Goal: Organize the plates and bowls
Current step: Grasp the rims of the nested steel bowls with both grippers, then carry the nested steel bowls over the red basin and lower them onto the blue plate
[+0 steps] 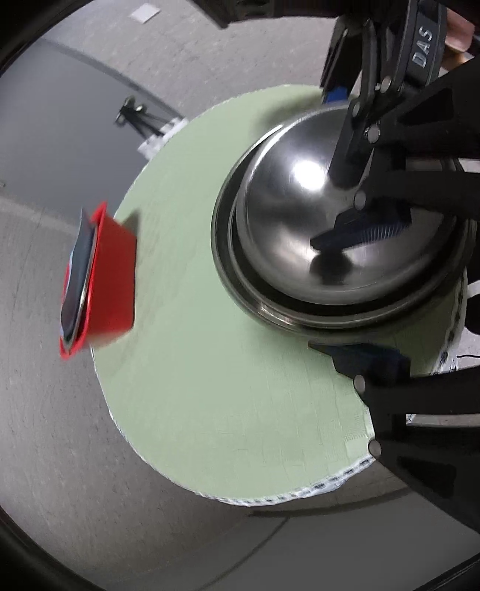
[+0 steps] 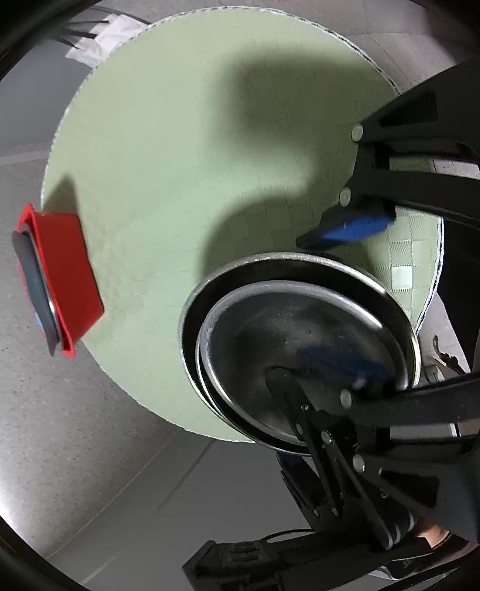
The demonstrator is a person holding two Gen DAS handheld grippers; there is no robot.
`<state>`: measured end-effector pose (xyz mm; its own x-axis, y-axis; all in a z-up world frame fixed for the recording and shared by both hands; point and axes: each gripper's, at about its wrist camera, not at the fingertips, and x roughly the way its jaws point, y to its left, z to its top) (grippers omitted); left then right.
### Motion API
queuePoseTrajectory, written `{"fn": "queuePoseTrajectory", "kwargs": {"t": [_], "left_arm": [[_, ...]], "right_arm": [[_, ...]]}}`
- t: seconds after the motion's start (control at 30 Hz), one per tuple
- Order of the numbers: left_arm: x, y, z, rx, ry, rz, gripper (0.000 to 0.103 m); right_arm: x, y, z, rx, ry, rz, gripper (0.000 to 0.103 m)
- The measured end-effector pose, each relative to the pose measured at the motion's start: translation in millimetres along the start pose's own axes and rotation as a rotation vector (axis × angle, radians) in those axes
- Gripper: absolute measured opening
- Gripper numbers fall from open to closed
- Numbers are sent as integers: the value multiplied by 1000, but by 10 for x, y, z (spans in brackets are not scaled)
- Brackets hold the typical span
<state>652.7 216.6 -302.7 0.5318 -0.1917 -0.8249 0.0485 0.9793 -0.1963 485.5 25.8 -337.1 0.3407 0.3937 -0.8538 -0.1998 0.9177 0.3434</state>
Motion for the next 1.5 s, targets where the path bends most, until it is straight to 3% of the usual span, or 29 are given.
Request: {"fn": "queuePoseTrajectory", "kwargs": {"t": [0.1,0.4,0.7,0.9,1.2,1.37,1.5], "left_arm": [[29,33,54,-11,0,-16,40],[25,-21,281,-9,-24,-20,39],[7,-182,796,14,-83,-36,39],[46,-245,1439,-21,-123,-47,40],[200,-129,2558,-101,-220,-10,40],[513,14,2978,-139,-217,45,40],[811,126,3207,-177,-184,61,40]], "right_arm": [[9,-36,20,3,-2,-8,40],[-59,-132,143,31,-10,-1,29],[-300,-291,586,35,-76,-2,27],[-472,-400,1165,23,-118,20,27],[-646,-350,2489,-64,-202,57,27],[-440,-283,3071,-117,-207,60,27],[-84,-306,3359,-131,-153,69,27]]}}
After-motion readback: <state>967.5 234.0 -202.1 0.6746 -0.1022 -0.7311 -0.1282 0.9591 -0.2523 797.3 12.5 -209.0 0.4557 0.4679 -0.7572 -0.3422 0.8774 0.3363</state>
